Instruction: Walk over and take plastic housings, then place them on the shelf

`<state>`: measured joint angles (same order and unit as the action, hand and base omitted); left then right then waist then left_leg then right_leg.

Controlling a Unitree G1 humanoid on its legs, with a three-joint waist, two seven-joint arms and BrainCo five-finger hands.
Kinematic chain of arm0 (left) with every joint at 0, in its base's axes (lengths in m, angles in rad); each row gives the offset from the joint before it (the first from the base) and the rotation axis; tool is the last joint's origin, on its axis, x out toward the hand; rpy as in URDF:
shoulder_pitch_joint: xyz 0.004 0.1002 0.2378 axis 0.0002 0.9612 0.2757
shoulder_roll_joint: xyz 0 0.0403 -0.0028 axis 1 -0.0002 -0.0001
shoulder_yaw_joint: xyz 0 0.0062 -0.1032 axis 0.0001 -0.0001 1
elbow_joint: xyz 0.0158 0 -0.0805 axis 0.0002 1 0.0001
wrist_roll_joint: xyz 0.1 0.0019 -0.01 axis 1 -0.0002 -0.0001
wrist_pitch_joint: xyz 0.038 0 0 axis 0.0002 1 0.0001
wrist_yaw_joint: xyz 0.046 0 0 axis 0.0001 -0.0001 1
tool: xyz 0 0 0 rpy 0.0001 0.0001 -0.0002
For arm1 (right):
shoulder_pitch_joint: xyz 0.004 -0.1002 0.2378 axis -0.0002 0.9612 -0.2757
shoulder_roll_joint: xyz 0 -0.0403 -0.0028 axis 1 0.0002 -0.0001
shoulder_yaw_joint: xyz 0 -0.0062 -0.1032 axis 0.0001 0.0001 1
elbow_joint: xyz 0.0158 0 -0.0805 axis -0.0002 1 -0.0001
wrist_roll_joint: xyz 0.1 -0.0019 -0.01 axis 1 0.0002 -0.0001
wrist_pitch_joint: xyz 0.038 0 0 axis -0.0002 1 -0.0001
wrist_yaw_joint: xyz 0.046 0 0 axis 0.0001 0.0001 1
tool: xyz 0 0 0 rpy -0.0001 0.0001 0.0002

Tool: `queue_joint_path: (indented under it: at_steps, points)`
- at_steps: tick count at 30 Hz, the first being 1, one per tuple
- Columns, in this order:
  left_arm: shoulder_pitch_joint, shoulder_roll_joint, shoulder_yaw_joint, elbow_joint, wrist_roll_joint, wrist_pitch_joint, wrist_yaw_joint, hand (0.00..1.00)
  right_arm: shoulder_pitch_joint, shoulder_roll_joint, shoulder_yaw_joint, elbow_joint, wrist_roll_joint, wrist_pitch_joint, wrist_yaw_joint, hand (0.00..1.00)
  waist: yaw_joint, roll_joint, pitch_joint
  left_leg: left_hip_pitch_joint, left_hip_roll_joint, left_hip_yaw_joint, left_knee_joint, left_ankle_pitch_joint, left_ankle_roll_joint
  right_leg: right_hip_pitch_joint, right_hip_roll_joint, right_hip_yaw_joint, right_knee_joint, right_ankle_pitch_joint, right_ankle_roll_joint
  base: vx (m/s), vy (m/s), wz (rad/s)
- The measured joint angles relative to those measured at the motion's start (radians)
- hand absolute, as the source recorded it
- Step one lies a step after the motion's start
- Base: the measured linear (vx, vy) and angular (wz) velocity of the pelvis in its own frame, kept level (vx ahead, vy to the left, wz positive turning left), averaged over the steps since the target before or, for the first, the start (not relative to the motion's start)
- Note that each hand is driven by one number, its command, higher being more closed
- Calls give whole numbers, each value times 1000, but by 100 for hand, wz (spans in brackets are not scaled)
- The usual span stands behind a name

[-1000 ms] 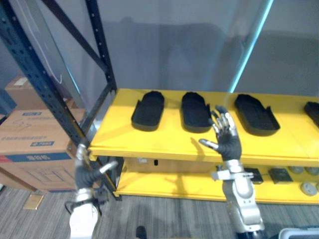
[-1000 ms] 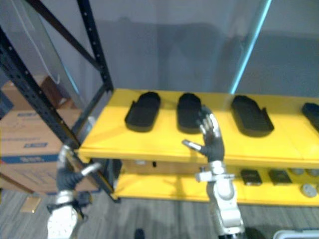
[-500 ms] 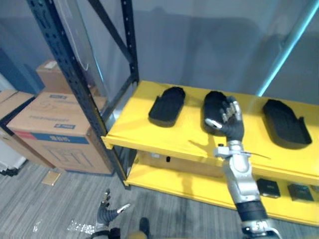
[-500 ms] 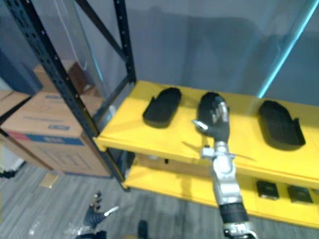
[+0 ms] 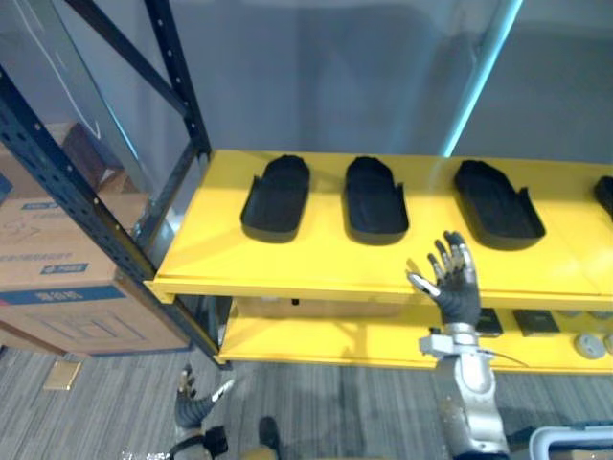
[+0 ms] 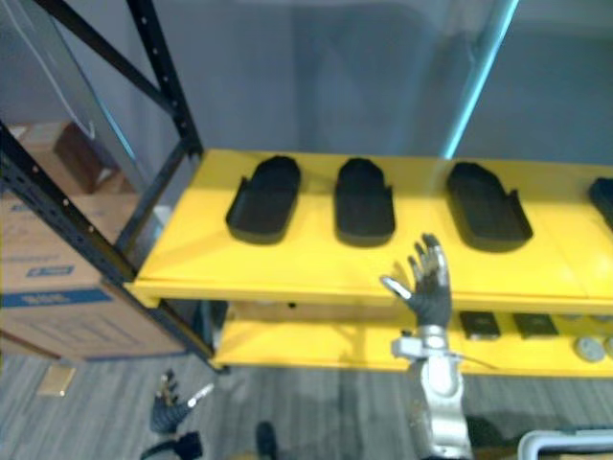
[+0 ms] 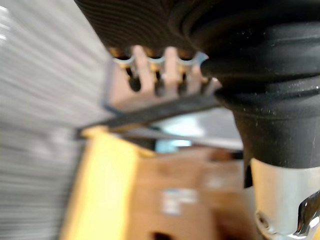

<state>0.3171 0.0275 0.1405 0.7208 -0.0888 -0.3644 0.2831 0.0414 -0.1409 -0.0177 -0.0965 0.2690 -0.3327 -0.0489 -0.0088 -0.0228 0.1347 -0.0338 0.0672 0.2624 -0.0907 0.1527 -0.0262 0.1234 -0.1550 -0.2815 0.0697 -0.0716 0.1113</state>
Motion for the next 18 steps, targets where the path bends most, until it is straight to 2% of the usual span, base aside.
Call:
queue_joint_path:
  at_steps: [2, 3, 4, 5, 6, 9, 11, 15, 18]
  points:
    - [-1, 1, 54, 91, -28, 5, 14, 0, -87, -36, 3, -23, -90, -2, -21, 0, 4, -1, 19, -1, 11, 11, 0, 0, -2, -3, 10, 13, -9, -3, 1, -88, 14, -8]
    - [0, 3, 72, 114, -31, 12, 23, 0, -105, -49, 3, -41, -99, -3, -30, 0, 7, -2, 21, -2, 13, 11, 0, -1, -3, -2, 15, 16, -16, -7, -1, -33, 27, 10]
    - [-4, 6, 94, 130, -33, 19, 31, 0, -110, -58, 3, -71, -114, -7, -41, 0, 14, -24, 27, -1, 8, 19, 6, 1, 1, 0, 8, 16, -29, -7, -2, -1, 34, 6]
    - [2, 5, 100, 132, -33, 22, 33, 0, -110, -60, 1, -80, -125, -7, -41, 0, 26, -26, 25, 1, 7, 21, 7, 1, 4, 0, 7, 17, -31, -7, -1, 20, 31, 4]
    - [8, 6, 105, 134, -33, 33, 37, 0, -107, -61, 1, -97, -133, -5, -40, 0, 30, -11, 19, -3, 8, 18, 1, 7, 2, 5, 15, 18, -30, -10, 2, 37, -5, 19]
    - [10, 15, 126, 138, -32, 42, 46, 0, -108, -59, 28, -118, -166, 5, -35, 0, 28, -34, 28, -2, -10, -8, 0, 3, 8, 14, 13, 46, -23, -17, -13, 65, 42, 28]
    - [-2, 22, 132, 165, -32, 54, 45, 0, -123, -59, 56, -118, -168, 8, -11, 0, 39, -43, 22, -2, -18, -8, 0, 2, 8, 16, 9, 49, -16, -17, -15, 86, 17, -1]
    - [-8, 29, 140, 165, -33, 76, 41, 0, -197, -73, 73, -99, -157, 16, 14, 0, 38, -41, 21, 1, -20, -19, 0, 3, 8, 17, 6, 47, -6, -16, -14, 35, 13, 6]
    - [-27, 31, 155, 173, -53, 89, 36, 0, -313, -90, 83, 22, -124, 61, 9, 0, 43, -41, 22, 1, -17, -42, 0, 7, 2, 31, 14, 29, -8, -19, -15, -16, -5, 18]
